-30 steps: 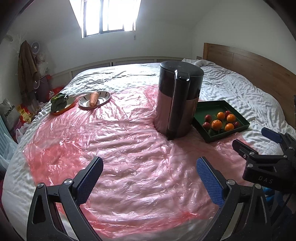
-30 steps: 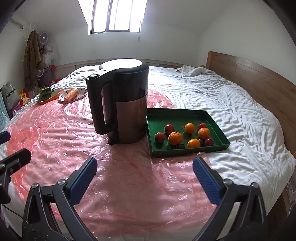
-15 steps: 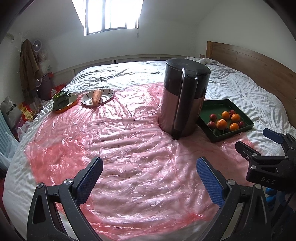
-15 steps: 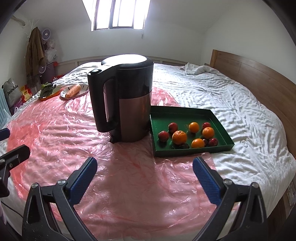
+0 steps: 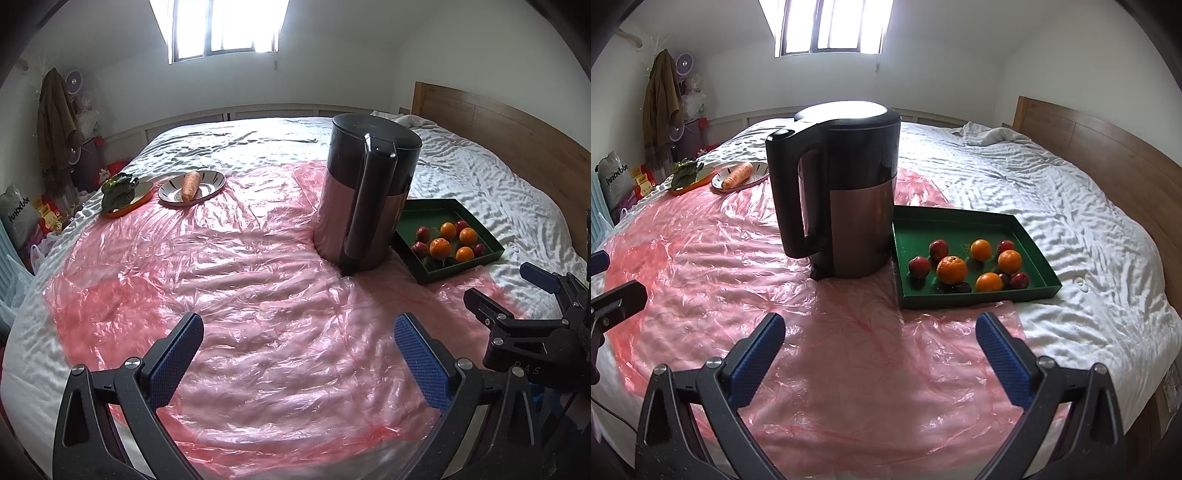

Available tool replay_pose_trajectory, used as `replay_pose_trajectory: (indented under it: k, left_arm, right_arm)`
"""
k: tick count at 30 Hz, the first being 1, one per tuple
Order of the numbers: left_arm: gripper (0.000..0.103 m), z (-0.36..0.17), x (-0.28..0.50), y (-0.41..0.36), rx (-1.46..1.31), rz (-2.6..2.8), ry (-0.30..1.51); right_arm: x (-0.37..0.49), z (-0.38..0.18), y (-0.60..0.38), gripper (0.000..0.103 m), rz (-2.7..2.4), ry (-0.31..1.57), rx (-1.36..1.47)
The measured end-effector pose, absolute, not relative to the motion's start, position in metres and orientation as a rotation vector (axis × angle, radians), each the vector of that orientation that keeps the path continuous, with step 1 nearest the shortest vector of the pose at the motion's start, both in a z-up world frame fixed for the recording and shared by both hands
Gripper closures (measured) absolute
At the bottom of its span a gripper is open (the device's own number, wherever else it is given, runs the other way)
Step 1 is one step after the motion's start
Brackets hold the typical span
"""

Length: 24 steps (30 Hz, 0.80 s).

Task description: Organize fruits

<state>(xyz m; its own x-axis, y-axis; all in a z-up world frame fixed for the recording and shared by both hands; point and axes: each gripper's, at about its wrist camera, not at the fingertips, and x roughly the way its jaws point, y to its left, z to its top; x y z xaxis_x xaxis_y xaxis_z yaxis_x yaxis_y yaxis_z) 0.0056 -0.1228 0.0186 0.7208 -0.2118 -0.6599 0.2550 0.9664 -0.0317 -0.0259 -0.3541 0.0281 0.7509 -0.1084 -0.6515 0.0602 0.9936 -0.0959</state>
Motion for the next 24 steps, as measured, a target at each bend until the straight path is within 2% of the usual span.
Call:
replay_pose_trajectory:
  k: [24]
  left_arm:
    - [0.001, 0.030, 0.008, -0.122, 0.055, -0.254, 0.698]
  right_arm:
    - [-0.026, 0.036, -0.358, 0.000, -0.092, 0.699, -0.070]
